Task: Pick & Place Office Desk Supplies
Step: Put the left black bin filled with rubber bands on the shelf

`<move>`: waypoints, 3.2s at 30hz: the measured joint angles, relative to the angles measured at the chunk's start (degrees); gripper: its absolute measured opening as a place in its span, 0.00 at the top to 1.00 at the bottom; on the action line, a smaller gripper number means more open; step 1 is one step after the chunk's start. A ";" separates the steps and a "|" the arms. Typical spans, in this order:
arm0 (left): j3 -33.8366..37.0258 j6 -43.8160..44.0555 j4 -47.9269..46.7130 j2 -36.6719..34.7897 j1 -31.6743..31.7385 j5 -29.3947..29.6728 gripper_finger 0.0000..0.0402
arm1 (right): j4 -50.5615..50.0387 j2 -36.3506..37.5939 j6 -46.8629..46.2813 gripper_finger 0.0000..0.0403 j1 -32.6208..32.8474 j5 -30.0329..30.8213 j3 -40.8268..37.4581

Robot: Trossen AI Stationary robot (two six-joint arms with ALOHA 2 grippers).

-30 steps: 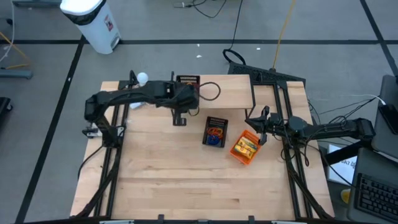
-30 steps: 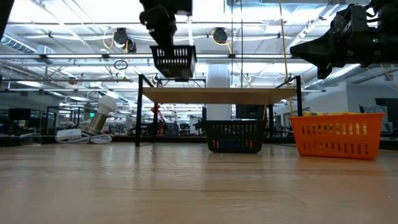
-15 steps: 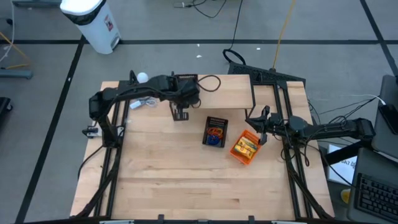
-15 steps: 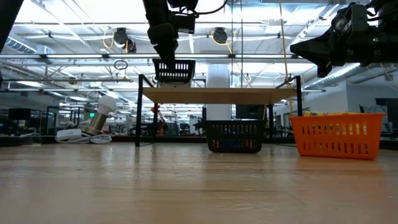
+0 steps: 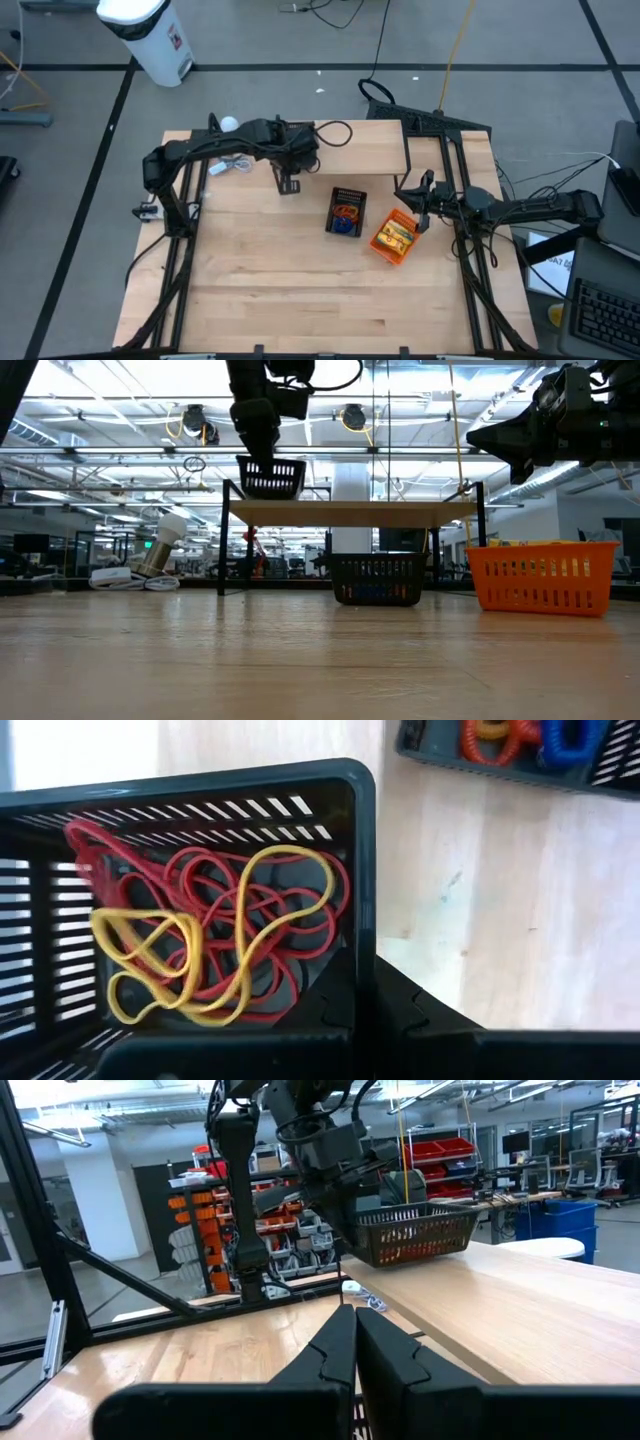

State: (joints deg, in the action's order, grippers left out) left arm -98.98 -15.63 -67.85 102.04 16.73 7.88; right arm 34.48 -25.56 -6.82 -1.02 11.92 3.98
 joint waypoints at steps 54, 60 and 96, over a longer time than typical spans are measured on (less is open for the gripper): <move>3.96 3.92 -2.07 0.13 -0.04 1.16 0.55 | 0.46 -0.01 -1.06 1.00 -0.01 -0.20 0.01; 3.90 2.72 -1.85 0.11 -0.04 4.02 0.56 | 0.46 -0.02 -1.06 1.00 0.00 -0.20 0.01; 2.76 0.59 -1.24 -0.04 -3.42 10.53 0.36 | 0.46 -0.02 -0.87 1.00 0.00 -0.20 0.01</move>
State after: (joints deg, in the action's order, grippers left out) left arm -96.22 -15.04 -69.09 102.00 13.32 18.41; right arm 34.94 -25.58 -7.68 -1.02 11.73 3.98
